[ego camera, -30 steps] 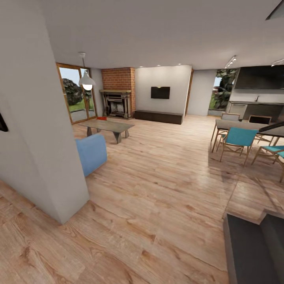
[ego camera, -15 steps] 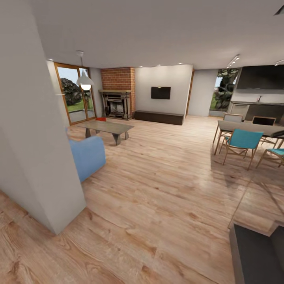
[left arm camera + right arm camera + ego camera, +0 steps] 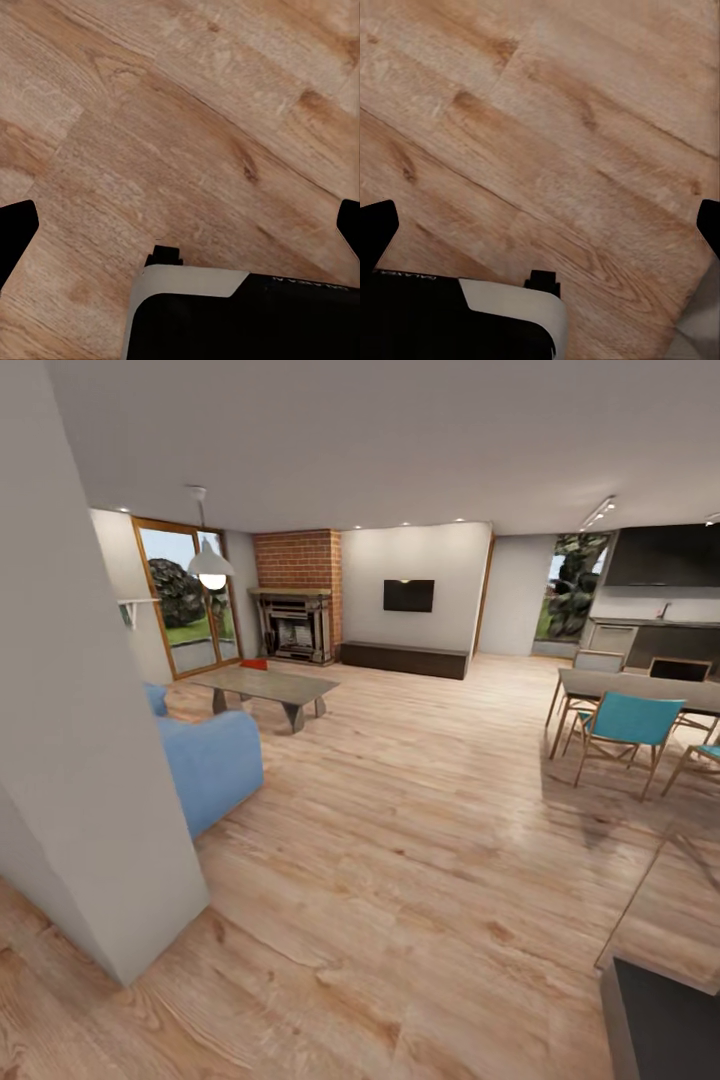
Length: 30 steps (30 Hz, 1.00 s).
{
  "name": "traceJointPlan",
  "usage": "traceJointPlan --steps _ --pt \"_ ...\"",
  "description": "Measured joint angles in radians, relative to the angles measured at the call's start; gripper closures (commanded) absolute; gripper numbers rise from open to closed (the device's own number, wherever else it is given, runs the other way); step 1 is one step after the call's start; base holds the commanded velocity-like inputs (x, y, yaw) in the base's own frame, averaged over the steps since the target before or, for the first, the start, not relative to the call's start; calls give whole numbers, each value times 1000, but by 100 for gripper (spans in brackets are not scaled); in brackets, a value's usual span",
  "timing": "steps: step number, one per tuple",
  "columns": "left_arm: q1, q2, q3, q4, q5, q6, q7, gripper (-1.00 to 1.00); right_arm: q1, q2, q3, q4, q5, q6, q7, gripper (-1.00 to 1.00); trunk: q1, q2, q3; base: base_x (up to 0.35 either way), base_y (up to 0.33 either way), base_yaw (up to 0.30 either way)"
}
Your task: Move the two storage containers from the living room to the garage. In the garage, place one container on the floor and stack the other container on top of it (either order is fine).
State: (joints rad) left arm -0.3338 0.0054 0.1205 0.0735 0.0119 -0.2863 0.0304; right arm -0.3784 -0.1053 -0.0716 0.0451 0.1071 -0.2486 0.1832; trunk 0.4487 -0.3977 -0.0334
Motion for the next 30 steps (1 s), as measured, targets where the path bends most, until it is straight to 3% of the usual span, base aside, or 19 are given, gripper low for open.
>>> traceJointPlan --steps 19,30 --pt "0 -1 2 0 5 -1 2 -100 0 1 5 6 -4 0 -1 -100 0 0 0 326 0 -8" --pt "0 -2 2 0 4 -1 2 -100 0 1 5 7 -5 1 -2 -100 0 0 0 326 0 -252"
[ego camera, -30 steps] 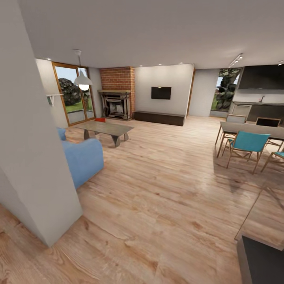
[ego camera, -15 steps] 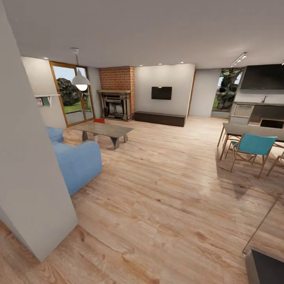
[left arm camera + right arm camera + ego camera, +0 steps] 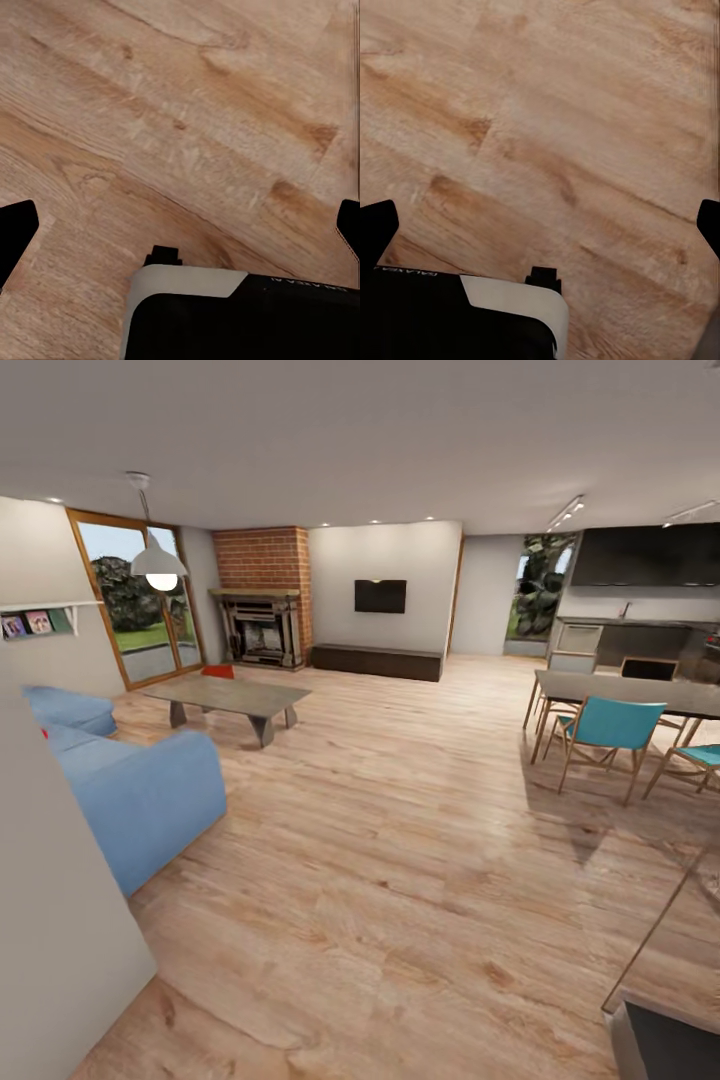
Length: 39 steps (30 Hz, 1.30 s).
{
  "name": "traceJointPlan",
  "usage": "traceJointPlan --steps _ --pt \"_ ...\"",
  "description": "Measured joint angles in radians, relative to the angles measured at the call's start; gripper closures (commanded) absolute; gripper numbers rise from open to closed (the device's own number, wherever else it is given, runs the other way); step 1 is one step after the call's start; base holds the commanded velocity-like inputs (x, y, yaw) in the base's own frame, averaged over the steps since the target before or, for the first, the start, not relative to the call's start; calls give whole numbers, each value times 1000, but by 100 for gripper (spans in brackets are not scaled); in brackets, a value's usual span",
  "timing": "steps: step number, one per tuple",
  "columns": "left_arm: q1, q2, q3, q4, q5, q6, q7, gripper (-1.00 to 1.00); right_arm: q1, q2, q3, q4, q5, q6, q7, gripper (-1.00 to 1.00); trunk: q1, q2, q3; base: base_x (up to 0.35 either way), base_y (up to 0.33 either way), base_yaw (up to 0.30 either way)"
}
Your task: Move the two storage containers from the living room to the garage. In the garage, place one container on the floor and stack the other container on top of it (either order is fine).
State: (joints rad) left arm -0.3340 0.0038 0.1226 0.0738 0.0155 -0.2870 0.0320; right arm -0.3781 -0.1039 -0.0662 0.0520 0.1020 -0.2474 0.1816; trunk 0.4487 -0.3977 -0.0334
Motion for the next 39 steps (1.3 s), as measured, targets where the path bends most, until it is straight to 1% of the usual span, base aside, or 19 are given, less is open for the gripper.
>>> traceJointPlan --steps 3,11,19,33,39 --pt "0 0 0 0 0 0 0 -100 0 0 0 0 0 0 0 -100 0 0 0 326 0 -146" --pt "0 -1 1 0 -1 0 1 -100 0 0 1 -1 1 0 0 -100 0 0 0 326 0 -18" --pt "0 -4 0 0 -1 0 0 -100 0 0 1 -1 1 1 0 -100 0 0 0 326 0 -142" --pt "0 -8 1 0 -3 0 0 -100 0 0 1 -1 6 0 0 -100 0 0 0 326 0 -4" --pt "0 -8 1 0 -3 0 0 -100 0 0 0 -1 1 0 0 -100 0 0 0 326 0 0"
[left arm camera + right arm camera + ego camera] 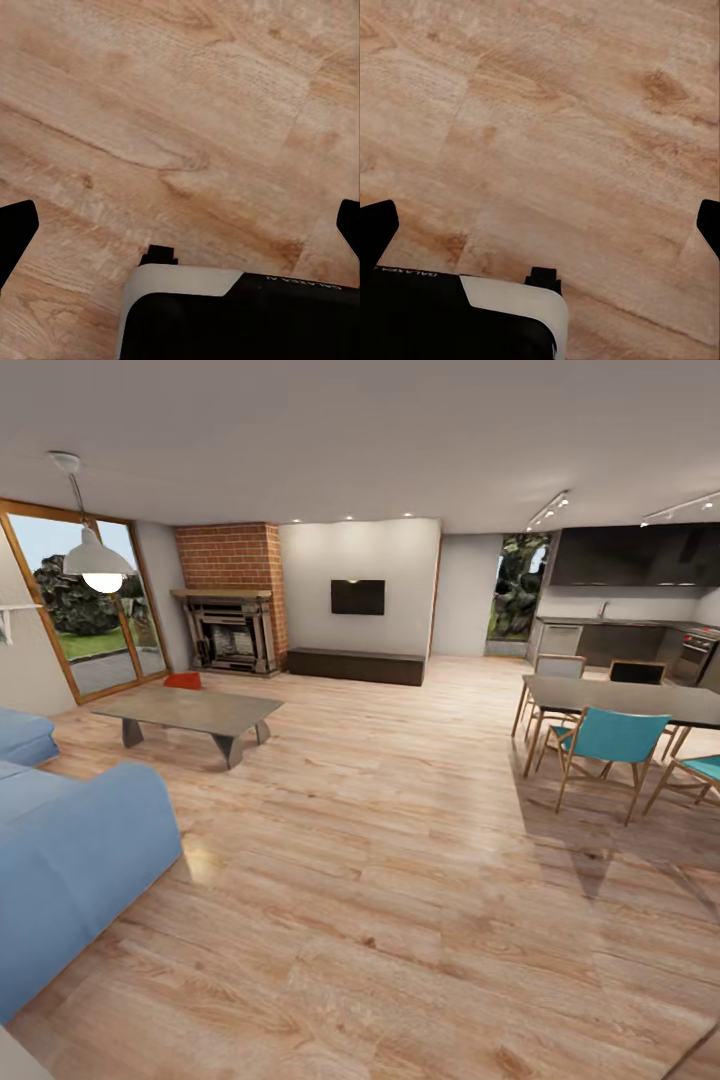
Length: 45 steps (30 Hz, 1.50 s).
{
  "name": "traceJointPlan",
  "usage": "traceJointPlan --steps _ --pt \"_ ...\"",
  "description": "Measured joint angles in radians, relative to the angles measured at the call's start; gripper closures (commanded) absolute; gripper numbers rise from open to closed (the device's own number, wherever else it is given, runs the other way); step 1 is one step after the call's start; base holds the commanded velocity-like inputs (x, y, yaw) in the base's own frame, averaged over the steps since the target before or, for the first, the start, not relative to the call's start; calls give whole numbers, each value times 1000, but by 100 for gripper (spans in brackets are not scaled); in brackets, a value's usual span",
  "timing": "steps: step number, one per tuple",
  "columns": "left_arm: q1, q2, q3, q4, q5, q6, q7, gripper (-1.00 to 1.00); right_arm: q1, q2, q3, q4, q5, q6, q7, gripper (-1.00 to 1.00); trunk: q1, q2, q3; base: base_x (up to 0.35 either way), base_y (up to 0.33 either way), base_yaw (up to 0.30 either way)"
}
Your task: Move the two storage containers from the living room to the garage. In the garage, place one container on the floor and stack the other container on top of it (either order is fine).
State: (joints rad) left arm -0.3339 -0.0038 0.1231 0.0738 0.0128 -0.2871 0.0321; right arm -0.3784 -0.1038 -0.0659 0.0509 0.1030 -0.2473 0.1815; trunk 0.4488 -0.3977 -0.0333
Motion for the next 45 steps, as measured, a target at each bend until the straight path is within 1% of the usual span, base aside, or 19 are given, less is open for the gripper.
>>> traceJointPlan --steps 45 --pt "0 -2 0 0 -1 2 0 -100 0 0 1 0 2 0 0 -100 0 0 0 326 0 0"
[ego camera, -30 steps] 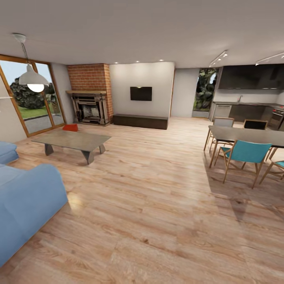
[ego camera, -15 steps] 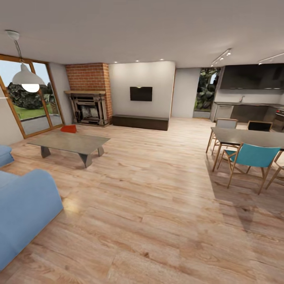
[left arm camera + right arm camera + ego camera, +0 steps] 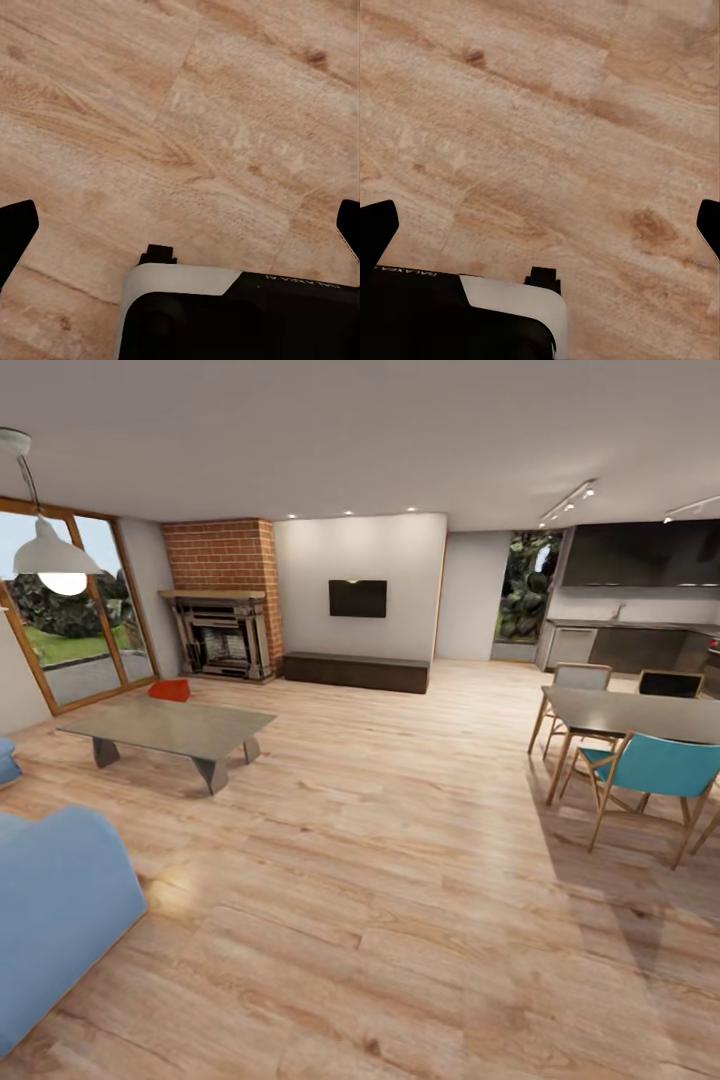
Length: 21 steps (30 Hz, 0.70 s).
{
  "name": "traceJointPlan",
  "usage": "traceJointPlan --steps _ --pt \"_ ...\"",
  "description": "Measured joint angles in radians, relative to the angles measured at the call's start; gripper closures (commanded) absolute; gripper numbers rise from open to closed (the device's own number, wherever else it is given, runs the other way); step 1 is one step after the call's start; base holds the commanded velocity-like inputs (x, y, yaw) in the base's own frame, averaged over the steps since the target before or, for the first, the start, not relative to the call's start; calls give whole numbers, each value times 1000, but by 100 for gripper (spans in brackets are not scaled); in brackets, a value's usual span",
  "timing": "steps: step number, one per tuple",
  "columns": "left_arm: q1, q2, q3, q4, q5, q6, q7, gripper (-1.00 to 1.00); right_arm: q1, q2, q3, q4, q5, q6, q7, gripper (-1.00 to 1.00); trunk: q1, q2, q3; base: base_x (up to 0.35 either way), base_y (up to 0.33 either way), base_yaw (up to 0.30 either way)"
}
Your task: Move the two storage containers from the living room to the garage. In the garage, place one container on the floor and stack the other container on top of it (either order is fine).
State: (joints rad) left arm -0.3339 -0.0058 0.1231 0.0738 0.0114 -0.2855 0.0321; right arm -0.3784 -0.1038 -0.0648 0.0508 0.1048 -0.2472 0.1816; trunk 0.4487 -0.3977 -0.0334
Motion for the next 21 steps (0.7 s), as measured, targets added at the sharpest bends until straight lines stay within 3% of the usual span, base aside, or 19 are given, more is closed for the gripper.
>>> traceJointPlan --steps 21 --pt "0 0 0 0 0 0 0 -100 0 0 0 0 0 2 0 -100 0 0 0 326 0 0"
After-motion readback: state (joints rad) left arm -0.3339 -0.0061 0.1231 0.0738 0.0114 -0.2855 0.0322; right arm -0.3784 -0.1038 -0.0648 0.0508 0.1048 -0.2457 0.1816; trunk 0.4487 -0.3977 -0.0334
